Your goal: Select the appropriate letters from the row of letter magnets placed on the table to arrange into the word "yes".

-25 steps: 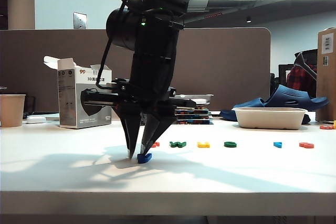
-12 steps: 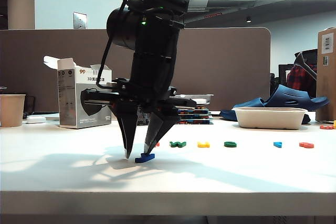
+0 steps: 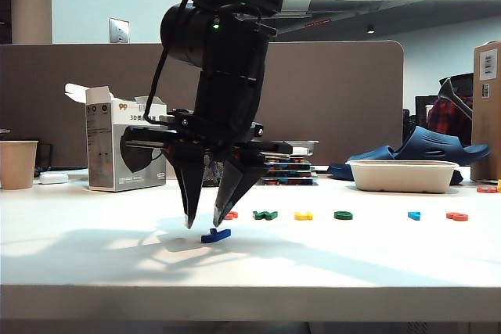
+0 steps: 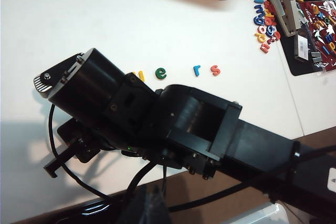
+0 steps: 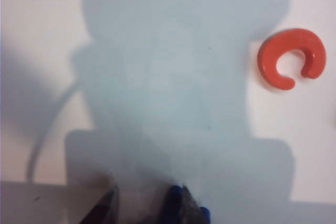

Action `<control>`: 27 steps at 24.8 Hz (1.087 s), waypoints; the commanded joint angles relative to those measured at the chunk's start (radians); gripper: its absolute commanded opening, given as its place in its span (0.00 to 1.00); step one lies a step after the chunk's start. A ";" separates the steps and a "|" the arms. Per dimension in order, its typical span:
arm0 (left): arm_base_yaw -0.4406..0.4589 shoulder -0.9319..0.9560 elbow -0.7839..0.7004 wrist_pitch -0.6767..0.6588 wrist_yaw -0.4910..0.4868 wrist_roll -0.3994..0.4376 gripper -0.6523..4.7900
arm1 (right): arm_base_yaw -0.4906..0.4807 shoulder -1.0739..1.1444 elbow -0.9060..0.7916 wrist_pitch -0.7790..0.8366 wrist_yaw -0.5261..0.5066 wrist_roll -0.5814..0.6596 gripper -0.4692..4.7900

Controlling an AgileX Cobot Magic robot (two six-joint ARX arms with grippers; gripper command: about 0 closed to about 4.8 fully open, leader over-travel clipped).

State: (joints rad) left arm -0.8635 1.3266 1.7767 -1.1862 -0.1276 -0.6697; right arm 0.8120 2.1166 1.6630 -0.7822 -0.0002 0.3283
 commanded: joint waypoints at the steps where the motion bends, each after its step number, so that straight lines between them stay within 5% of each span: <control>1: -0.001 -0.004 0.003 0.010 -0.003 0.004 0.11 | -0.013 -0.043 0.002 0.001 0.002 -0.024 0.37; 12: -0.001 -0.004 0.003 0.013 -0.004 0.004 0.11 | -0.077 -0.104 0.116 -0.160 0.064 -0.045 0.38; 27: -0.001 -0.004 0.003 0.014 -0.004 0.004 0.11 | -0.258 -0.097 0.254 -0.395 0.089 -0.040 0.57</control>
State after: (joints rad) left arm -0.8635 1.3266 1.7767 -1.1854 -0.1276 -0.6697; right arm 0.5636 2.0209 1.9129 -1.1549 0.0807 0.2859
